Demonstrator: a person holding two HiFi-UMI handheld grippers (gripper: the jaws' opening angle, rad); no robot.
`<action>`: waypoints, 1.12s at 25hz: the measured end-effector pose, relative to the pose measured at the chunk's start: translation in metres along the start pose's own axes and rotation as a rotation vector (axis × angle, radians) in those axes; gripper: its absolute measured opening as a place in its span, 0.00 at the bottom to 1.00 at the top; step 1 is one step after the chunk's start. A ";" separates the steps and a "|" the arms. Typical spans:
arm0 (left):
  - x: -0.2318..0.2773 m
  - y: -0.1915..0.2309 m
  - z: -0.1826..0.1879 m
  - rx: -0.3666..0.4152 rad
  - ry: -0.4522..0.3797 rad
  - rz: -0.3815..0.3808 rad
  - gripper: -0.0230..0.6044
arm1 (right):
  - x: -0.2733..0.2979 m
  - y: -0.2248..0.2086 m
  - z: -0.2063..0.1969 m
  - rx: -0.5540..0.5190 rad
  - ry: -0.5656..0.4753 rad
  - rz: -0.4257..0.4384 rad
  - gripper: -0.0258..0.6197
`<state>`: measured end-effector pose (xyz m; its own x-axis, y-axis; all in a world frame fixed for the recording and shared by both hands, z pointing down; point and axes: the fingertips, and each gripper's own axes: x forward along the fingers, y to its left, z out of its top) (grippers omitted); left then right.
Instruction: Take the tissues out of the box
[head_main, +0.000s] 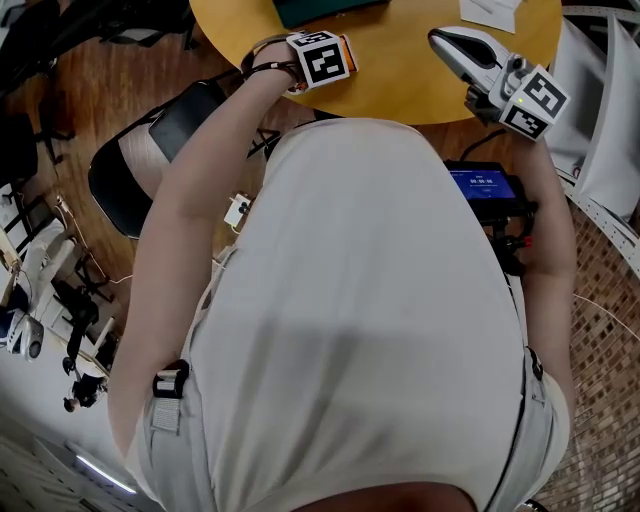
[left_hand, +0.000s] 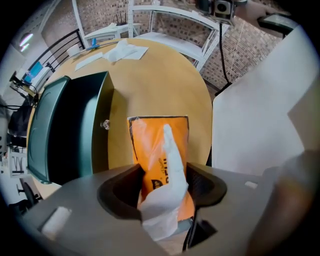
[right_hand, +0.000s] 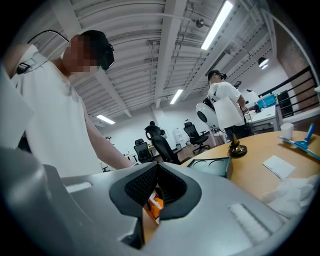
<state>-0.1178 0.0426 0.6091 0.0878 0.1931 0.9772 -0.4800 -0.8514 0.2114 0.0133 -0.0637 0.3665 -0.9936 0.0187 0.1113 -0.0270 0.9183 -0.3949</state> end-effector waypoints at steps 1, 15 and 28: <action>0.003 0.000 0.000 0.002 -0.002 0.000 0.45 | -0.001 -0.001 0.000 0.001 -0.002 -0.003 0.04; -0.005 -0.003 -0.008 -0.018 -0.019 -0.030 0.58 | -0.006 -0.003 0.003 -0.007 -0.006 -0.022 0.04; -0.185 0.037 0.035 -0.325 -0.872 0.189 0.55 | 0.004 -0.001 0.014 -0.040 -0.001 0.009 0.04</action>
<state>-0.1212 -0.0422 0.4369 0.5415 -0.4776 0.6918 -0.7608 -0.6285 0.1617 0.0076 -0.0701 0.3545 -0.9939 0.0271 0.1070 -0.0132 0.9333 -0.3590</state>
